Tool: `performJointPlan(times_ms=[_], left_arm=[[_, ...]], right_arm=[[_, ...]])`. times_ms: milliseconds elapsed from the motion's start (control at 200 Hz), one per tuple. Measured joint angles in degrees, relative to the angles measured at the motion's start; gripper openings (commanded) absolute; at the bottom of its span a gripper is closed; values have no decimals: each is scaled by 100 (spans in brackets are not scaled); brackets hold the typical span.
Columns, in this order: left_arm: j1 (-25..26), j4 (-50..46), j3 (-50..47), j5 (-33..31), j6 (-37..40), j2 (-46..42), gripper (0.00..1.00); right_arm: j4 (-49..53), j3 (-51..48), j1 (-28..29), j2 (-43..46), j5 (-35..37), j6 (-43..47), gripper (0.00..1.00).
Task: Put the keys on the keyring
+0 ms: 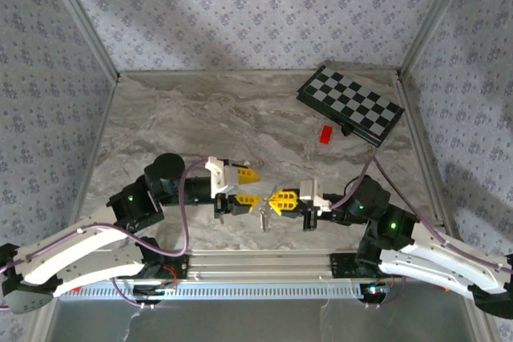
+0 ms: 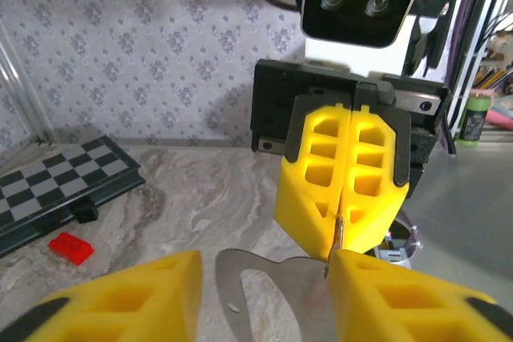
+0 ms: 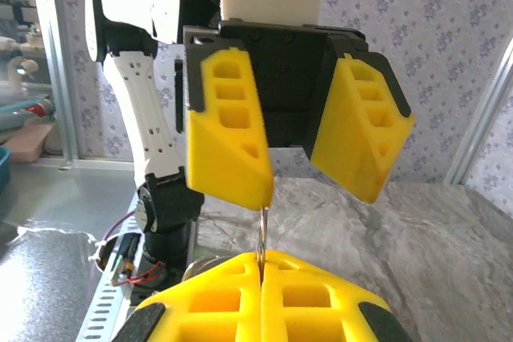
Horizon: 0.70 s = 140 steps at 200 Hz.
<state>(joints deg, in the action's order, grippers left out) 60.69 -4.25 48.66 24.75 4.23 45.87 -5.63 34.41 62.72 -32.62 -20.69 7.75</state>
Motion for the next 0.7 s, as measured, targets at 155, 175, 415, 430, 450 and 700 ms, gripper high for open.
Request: performJointPlan(times_ms=[155,175,415,430,450,700], left_arm=[[-33,170,-94,192,-142,-35,38],[-33,190,-109,221,-162,-39,38],[-33,345,-140,496,-304,-44,39],[-33,350,-140,509,-308,-44,39],[-33,363,-140,527,-328,-42,38],[-33,455,-140,597,-374,-9,30]], right_arm=[[-378,-109,-114,0,-232,-195,0],[-446,-129,-136,0,-258,-229,0],[-929,-232,-326,-57,-481,-481,0],[-951,-234,-326,-66,-487,-490,0],[-966,-238,-334,-68,-496,-501,0],[-1134,-243,-350,-195,-638,-546,0]])
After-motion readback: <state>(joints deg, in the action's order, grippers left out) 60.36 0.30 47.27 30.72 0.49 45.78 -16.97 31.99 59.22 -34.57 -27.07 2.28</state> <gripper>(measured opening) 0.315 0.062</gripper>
